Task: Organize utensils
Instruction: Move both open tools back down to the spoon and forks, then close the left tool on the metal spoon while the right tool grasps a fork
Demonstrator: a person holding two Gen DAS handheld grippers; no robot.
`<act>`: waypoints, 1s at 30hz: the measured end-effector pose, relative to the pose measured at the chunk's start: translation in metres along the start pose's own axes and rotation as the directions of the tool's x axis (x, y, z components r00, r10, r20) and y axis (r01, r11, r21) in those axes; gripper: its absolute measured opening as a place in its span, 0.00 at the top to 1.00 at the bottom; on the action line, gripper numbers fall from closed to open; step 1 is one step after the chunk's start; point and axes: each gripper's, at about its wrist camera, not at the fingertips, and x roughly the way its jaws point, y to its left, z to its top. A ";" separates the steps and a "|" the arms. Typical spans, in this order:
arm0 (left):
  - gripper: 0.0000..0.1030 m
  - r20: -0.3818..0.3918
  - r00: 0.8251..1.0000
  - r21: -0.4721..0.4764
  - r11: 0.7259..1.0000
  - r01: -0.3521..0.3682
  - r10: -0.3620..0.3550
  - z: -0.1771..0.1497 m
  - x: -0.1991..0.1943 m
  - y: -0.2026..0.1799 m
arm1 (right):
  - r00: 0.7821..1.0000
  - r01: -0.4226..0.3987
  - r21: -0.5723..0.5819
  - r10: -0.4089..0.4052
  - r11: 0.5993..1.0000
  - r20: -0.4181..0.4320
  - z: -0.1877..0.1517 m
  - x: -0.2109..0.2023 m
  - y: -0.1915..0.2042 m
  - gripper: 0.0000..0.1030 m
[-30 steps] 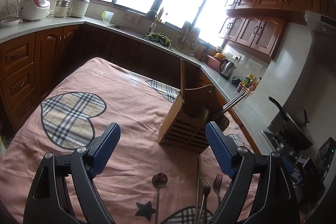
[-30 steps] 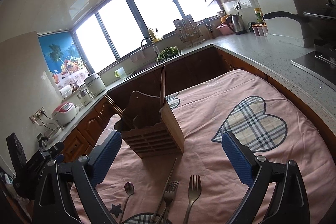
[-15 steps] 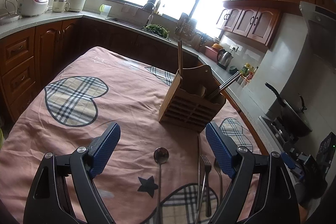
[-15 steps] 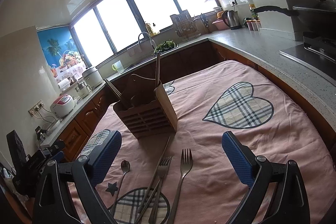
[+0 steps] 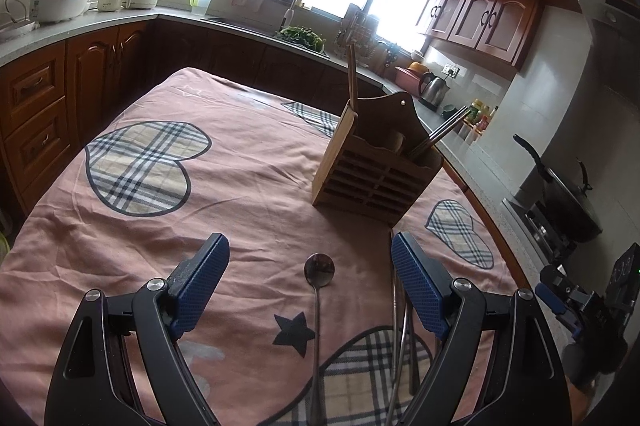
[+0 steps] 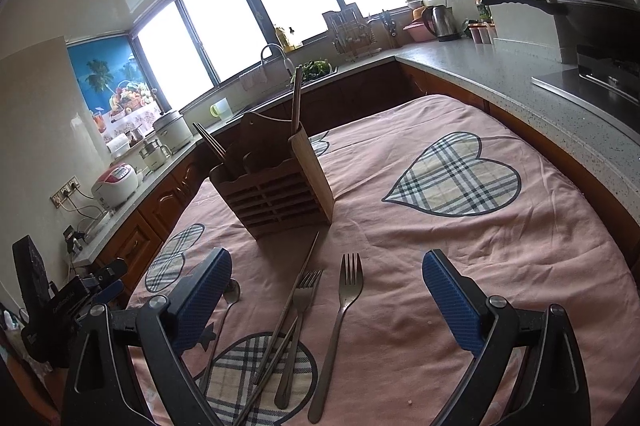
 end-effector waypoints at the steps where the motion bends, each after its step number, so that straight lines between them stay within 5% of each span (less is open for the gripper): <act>1: 0.17 -0.010 1.000 0.005 1.000 -0.004 0.004 -0.001 0.003 0.000 | 1.000 0.003 -0.001 -0.003 1.000 -0.005 -0.001 0.002 0.000 0.05; 23: 0.17 -0.189 0.980 0.082 0.995 -0.053 0.067 -0.019 0.064 0.001 | 0.993 0.001 -0.030 -0.005 1.000 -0.121 -0.018 0.051 0.001 0.07; 30: 0.17 -0.250 0.965 0.127 0.990 -0.053 0.084 -0.025 0.087 -0.003 | 0.981 -0.019 -0.055 0.008 0.998 -0.194 -0.025 0.077 0.015 0.33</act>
